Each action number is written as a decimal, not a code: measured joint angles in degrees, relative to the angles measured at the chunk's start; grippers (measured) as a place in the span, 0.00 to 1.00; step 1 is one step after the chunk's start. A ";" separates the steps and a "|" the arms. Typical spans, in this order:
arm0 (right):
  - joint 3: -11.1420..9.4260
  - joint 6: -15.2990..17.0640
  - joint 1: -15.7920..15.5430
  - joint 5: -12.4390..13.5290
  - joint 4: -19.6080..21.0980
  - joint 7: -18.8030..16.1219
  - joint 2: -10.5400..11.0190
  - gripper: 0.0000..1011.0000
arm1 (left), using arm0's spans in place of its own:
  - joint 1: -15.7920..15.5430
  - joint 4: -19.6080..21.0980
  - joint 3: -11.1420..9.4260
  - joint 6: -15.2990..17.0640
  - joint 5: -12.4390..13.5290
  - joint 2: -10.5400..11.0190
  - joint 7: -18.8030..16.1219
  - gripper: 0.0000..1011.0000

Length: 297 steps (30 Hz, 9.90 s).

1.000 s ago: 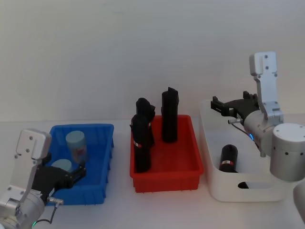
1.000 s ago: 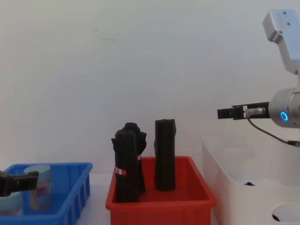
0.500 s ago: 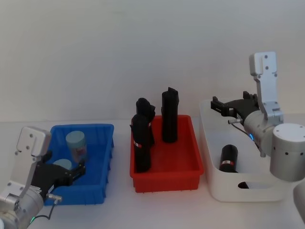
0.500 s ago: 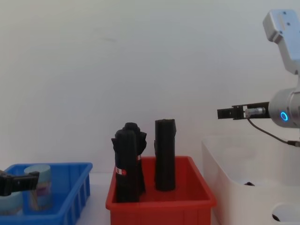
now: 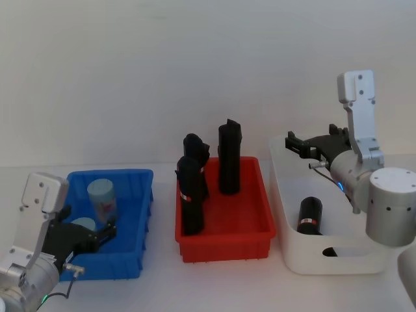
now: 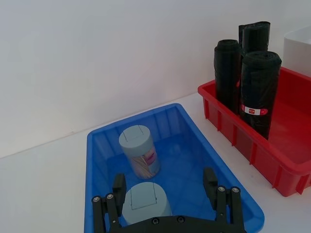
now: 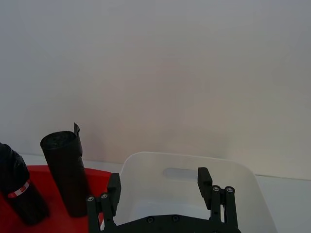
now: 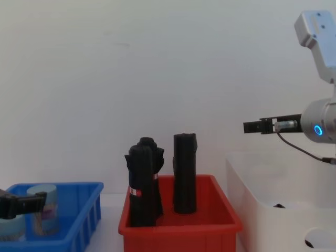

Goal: Pick the cotton swabs from the blue box and place them into the white box.

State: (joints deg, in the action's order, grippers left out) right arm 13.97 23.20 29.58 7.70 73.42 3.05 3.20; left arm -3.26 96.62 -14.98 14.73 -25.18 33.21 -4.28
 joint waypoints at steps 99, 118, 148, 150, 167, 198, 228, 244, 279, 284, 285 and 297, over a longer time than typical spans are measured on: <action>0.00 0.00 0.00 0.00 0.00 0.00 0.00 0.99 | -5.40 -10.45 2.97 5.85 -2.25 -2.30 9.33 0.99; 0.00 0.00 0.00 0.00 0.00 0.00 0.00 0.99 | -5.43 -10.39 2.90 6.02 -1.98 -2.42 9.62 0.77; 0.00 0.00 0.00 0.00 0.00 0.00 0.00 0.99 | -5.44 -10.35 2.95 5.82 -1.93 -2.47 9.70 0.66; 0.00 0.00 0.00 0.00 0.00 0.00 0.00 0.99 | -5.48 -10.11 3.06 5.35 -2.04 -2.47 9.69 0.66; 0.00 0.00 0.00 0.00 0.00 -0.01 0.00 0.99 | -6.43 -6.92 4.98 -1.24 -5.16 -2.39 8.14 0.66; 2.22 -7.54 0.55 -5.17 1.32 -15.27 0.30 0.99 | -13.66 -3.49 7.30 -10.78 -12.28 -4.68 12.01 0.66; 6.12 -15.94 1.79 -13.36 0.05 -27.73 -0.41 0.99 | -16.23 -4.07 5.00 -8.33 -11.90 -7.55 17.25 0.66; 7.68 -18.69 2.73 -14.60 -1.03 -32.90 -1.02 0.99 | -17.49 -4.17 3.50 -7.62 -10.11 -9.04 20.09 0.66; 9.14 -20.31 4.99 -14.54 -4.17 -33.63 -2.32 0.99 | -18.31 -4.73 0.88 -5.37 -7.76 -11.18 22.79 0.66; 9.23 -20.66 5.39 -14.36 -4.70 -33.41 -2.51 0.99 | -18.28 -4.80 0.60 -4.92 -7.60 -11.35 22.96 0.66; 9.26 -20.77 5.53 -14.28 -4.86 -33.37 -2.56 0.99 | -18.26 -4.81 0.55 -4.84 -7.56 -11.37 22.99 0.66; 9.45 -21.19 6.19 -13.91 -5.67 -33.54 -2.74 0.99 | -18.12 -4.92 0.00 -4.16 -6.82 -11.60 23.11 0.66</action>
State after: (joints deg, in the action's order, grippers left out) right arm 23.42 2.01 35.77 -6.21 67.75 -30.48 0.46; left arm -21.38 91.71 -14.98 10.57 -32.00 21.61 18.83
